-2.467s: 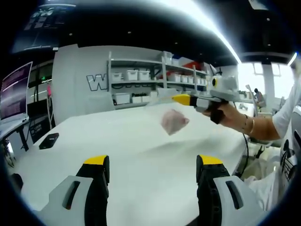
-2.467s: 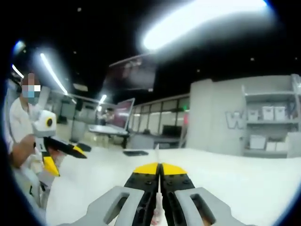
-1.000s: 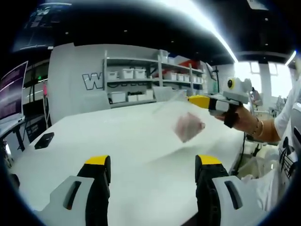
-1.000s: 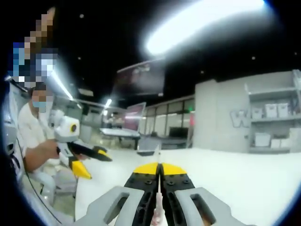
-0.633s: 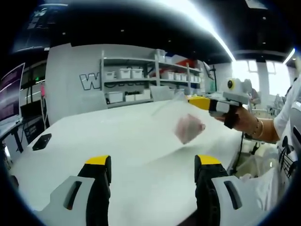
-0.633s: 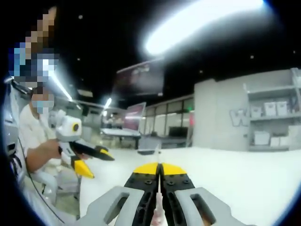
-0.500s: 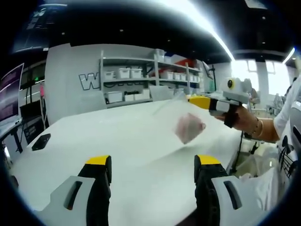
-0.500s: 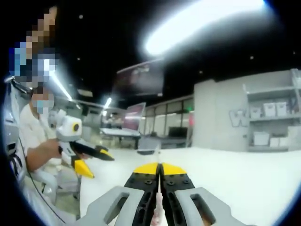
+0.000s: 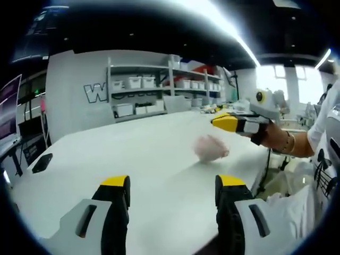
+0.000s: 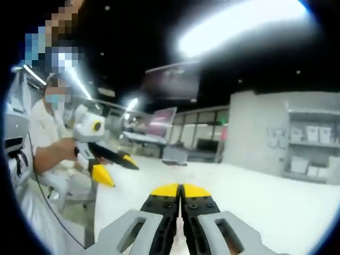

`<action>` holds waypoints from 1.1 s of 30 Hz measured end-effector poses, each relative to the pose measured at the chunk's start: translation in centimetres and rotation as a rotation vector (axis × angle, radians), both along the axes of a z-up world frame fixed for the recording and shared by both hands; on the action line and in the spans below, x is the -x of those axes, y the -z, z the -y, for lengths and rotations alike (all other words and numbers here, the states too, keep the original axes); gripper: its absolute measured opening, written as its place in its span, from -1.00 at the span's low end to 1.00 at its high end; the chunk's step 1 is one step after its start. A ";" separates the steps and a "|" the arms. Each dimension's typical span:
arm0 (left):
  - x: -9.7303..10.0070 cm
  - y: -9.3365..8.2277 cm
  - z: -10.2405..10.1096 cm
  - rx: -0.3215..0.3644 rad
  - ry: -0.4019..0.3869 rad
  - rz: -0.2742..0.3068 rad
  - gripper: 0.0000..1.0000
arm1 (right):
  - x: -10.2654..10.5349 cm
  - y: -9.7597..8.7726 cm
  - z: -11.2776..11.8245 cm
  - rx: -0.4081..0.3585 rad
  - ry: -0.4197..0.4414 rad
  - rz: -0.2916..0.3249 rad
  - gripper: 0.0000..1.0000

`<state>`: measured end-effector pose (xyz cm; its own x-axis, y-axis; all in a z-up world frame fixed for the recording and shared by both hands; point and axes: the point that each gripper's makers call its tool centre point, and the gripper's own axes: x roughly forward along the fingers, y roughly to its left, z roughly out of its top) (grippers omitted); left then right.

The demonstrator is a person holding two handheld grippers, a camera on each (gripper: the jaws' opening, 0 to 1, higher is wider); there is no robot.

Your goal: Open the resealable bag by pulling the two sides of the seal apart until the entire bag opening is separated and visibly accessible.

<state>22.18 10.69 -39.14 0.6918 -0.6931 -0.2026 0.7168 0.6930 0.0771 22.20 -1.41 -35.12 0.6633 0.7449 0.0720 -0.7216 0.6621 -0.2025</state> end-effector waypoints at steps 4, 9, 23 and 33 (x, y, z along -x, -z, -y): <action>0.3 0.1 0.5 -0.011 0.021 0.012 0.19 | 0.6 0.7 -0.6 0.012 -0.030 -0.016 -1.00; 0.4 0.1 0.4 -0.016 0.022 0.018 0.16 | 1.0 1.3 -1.4 0.022 -0.059 -0.033 -1.00; 1.2 0.5 1.6 -0.104 0.102 0.094 -0.16 | 2.8 3.6 -2.0 0.088 -0.141 -0.084 -1.00; 2.0 -0.2 3.5 -0.275 0.171 0.343 -0.47 | 2.7 3.8 -0.8 0.009 -0.130 -0.138 -1.00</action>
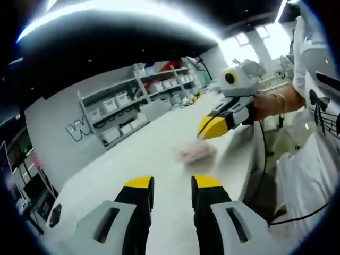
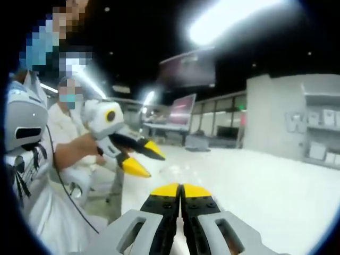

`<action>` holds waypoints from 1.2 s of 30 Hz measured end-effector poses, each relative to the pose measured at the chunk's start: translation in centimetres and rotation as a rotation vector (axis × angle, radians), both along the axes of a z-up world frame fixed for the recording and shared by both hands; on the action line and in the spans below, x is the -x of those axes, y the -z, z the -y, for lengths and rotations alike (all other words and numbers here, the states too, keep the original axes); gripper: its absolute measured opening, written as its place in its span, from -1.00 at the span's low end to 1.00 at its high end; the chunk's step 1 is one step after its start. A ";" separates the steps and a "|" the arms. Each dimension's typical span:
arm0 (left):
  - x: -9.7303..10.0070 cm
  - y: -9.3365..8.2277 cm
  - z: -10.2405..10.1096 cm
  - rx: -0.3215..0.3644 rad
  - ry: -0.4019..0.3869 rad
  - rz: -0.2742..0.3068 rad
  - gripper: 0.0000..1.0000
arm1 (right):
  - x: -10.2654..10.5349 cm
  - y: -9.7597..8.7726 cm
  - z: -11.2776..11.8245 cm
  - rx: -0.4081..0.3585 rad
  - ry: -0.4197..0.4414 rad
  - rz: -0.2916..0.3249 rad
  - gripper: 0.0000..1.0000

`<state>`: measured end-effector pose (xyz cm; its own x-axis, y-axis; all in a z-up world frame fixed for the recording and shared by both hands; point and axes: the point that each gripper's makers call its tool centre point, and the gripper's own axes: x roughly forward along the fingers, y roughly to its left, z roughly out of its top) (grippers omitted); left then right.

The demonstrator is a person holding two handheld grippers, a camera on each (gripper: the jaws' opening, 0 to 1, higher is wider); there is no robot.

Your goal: Open the resealable bag by pulling the two sides of the seal apart until the entire bag opening is separated and visibly accessible.

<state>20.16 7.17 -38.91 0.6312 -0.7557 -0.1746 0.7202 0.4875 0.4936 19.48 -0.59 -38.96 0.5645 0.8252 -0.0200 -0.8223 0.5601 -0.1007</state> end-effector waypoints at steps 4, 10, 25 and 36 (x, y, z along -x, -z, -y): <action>0.6 -0.6 0.7 0.020 0.038 0.048 -0.59 | -0.1 -0.3 0.5 -0.036 0.011 -0.015 -1.00; 0.9 -1.3 1.2 -0.011 0.061 0.157 -0.79 | -0.1 -0.2 0.5 -0.051 0.009 -0.041 -1.00; 0.2 -0.7 2.4 -0.374 0.003 0.557 -0.93 | -0.1 -0.1 0.5 -0.040 0.012 -0.045 -1.00; -0.4 -0.8 2.6 -0.492 -0.025 0.680 -0.92 | 0.0 -0.2 0.4 -0.043 0.010 -0.042 -1.00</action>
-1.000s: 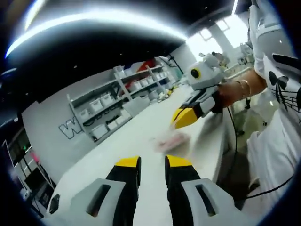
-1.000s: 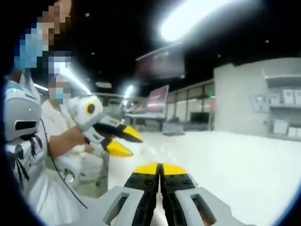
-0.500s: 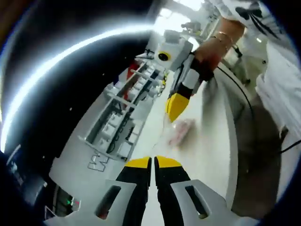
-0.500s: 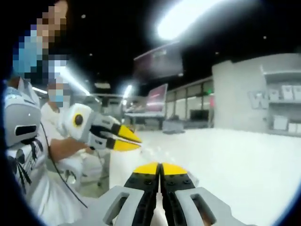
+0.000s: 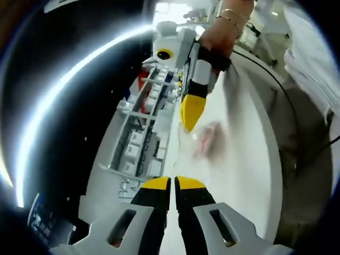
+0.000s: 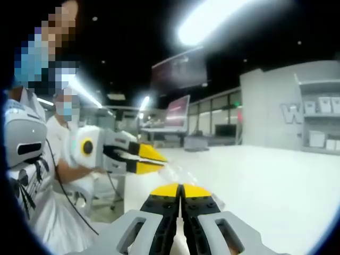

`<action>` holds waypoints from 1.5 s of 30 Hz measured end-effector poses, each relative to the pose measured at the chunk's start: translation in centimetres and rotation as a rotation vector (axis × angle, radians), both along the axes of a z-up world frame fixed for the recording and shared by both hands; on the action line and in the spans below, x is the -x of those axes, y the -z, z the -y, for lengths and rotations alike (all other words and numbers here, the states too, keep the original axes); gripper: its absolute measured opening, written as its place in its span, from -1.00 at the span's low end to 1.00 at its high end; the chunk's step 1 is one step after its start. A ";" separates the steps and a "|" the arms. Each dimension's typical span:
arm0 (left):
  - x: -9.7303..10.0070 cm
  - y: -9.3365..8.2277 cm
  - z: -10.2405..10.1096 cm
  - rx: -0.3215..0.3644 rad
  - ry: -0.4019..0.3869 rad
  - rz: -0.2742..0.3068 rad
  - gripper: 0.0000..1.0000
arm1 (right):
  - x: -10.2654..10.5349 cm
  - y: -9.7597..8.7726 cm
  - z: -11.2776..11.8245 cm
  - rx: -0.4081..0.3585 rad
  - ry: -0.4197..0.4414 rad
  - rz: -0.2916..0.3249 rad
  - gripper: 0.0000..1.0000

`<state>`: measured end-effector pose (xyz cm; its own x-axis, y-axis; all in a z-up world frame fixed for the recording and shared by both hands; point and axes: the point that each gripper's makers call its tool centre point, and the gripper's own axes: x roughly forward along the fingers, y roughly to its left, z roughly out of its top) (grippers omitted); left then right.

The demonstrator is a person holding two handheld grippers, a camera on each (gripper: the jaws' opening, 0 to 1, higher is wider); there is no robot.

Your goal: Open the resealable bag by pulling the two sides of the seal apart until the entire bag opening is separated and visibly accessible.

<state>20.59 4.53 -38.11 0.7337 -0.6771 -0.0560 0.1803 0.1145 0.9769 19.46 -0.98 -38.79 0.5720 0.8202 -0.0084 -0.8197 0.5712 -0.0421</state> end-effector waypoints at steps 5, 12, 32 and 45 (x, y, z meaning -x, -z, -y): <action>0.1 -0.2 0.4 -0.023 0.003 0.042 -0.92 | 0.1 0.0 -0.1 -0.001 -0.001 0.002 -1.00; -0.1 -0.2 0.7 -0.058 0.000 0.071 -0.91 | 0.3 0.0 -0.1 -0.002 -0.003 0.003 -1.00; 0.2 -1.2 1.2 -0.128 0.025 0.146 -0.88 | 0.2 -0.1 0.0 -0.013 0.001 -0.008 -1.00; 0.2 -1.8 1.2 -0.160 0.028 0.188 -0.97 | 0.1 -0.2 -0.1 -0.012 0.000 -0.012 -1.00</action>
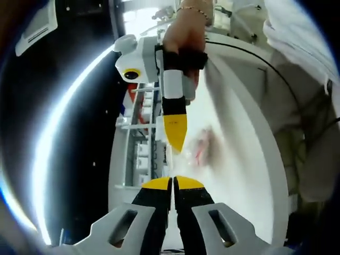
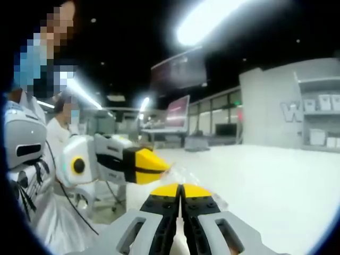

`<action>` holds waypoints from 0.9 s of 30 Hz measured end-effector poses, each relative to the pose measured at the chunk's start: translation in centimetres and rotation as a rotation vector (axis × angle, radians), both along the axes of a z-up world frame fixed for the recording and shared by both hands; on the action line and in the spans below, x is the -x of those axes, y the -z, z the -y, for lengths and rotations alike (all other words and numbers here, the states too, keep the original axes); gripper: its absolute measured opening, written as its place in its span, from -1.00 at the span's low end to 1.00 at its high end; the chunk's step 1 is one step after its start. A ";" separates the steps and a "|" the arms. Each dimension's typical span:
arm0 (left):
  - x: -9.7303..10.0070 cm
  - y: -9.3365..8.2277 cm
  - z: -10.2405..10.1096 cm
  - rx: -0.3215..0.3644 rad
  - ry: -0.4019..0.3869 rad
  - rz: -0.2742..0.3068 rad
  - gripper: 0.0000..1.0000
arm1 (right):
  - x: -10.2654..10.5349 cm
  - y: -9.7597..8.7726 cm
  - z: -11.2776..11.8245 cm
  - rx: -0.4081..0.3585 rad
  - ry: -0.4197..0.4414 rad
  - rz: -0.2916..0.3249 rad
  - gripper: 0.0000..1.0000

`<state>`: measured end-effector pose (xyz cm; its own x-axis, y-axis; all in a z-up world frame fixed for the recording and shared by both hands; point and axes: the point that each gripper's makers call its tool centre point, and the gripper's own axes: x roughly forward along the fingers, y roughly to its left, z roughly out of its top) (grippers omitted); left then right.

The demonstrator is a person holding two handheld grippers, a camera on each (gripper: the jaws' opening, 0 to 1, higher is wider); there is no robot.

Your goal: Open the resealable bag by pulling the two sides of the seal apart until the entire bag opening is separated and visibly accessible.

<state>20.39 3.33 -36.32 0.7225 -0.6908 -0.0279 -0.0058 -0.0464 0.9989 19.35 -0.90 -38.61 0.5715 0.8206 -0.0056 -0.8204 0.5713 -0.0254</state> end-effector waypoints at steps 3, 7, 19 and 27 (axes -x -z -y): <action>0.1 -0.1 0.0 0.001 0.002 0.006 -0.97 | 0.1 0.0 0.0 -0.010 -0.007 -0.016 -1.00; 0.1 -0.1 0.0 -0.002 -0.002 0.014 -0.98 | -0.1 -0.1 0.5 -0.011 0.008 -0.020 -0.83; 0.5 -0.9 0.5 -0.032 0.011 0.073 -0.98 | 0.8 -3.5 -0.7 -0.218 -0.166 -0.289 -0.92; 0.5 -1.7 0.6 -0.041 0.020 0.116 -0.98 | 1.1 -2.0 -2.3 -0.005 -0.188 -0.308 -0.92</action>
